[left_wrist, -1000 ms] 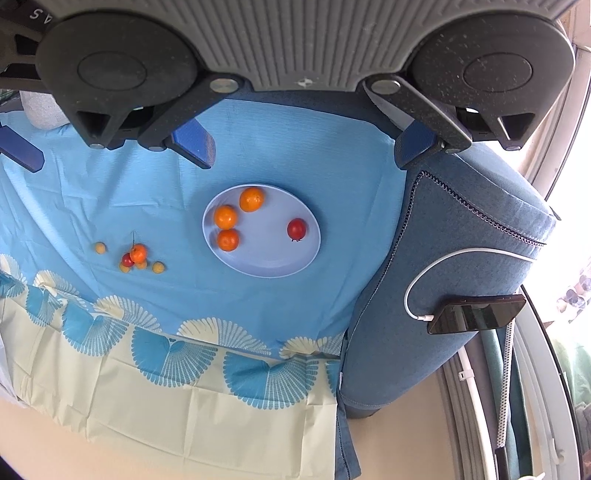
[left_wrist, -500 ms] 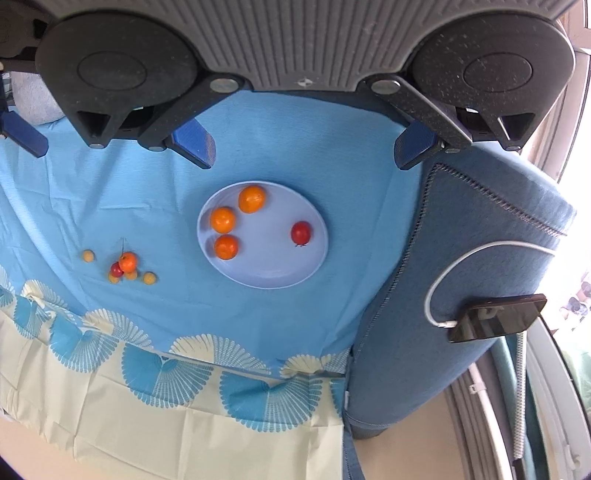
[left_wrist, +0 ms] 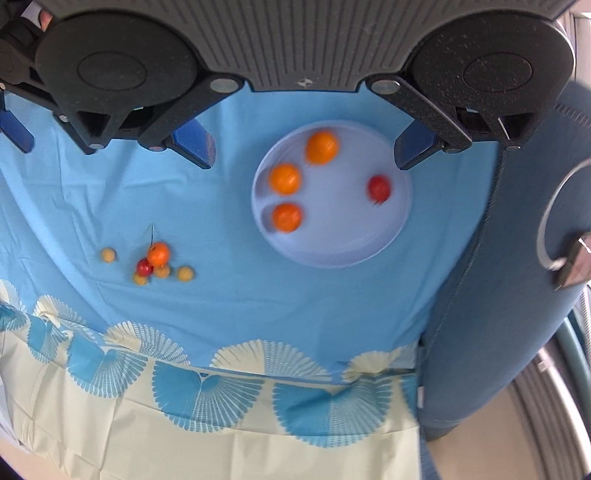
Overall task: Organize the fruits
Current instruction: 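Grasp a tangerine with the left tool while the right tool grasps a yellow fruit, then carry the tangerine and yellow fruit over the plate with both tools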
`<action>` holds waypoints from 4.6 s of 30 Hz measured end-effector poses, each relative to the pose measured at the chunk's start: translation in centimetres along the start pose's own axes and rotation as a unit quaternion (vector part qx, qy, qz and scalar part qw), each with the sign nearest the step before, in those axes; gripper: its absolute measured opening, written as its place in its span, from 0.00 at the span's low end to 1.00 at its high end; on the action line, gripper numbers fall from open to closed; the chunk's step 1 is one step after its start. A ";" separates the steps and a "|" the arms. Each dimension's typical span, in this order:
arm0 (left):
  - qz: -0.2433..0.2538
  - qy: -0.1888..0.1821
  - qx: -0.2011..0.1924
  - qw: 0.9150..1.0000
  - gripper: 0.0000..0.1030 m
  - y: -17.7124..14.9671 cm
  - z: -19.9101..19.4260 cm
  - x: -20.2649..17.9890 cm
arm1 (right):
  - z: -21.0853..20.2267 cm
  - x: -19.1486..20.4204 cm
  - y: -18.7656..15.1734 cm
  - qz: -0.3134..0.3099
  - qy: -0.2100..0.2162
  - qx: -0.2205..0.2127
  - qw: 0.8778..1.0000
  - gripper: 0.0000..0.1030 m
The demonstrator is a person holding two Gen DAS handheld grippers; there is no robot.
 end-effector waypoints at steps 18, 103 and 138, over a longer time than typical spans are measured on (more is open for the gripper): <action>0.044 -0.059 0.065 0.995 1.00 10.4 19.9 -18.5 | 22.5 -13.1 4.9 -0.014 -0.053 0.013 0.998 0.99; -0.022 -0.018 -0.004 1.000 0.39 -12.5 -9.9 7.5 | -13.9 10.1 -4.6 -0.195 0.202 0.003 0.960 0.27; -0.022 0.006 0.026 0.999 0.39 -0.8 2.3 8.3 | 1.7 11.6 -0.3 -0.146 0.171 0.083 0.971 0.28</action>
Point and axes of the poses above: each gripper's, at about its wrist camera, not at the fingertips, and z roughly the way its jaws point, x to its left, y to its top, the point moved 2 cm from there along z, roughly the way its jaws point
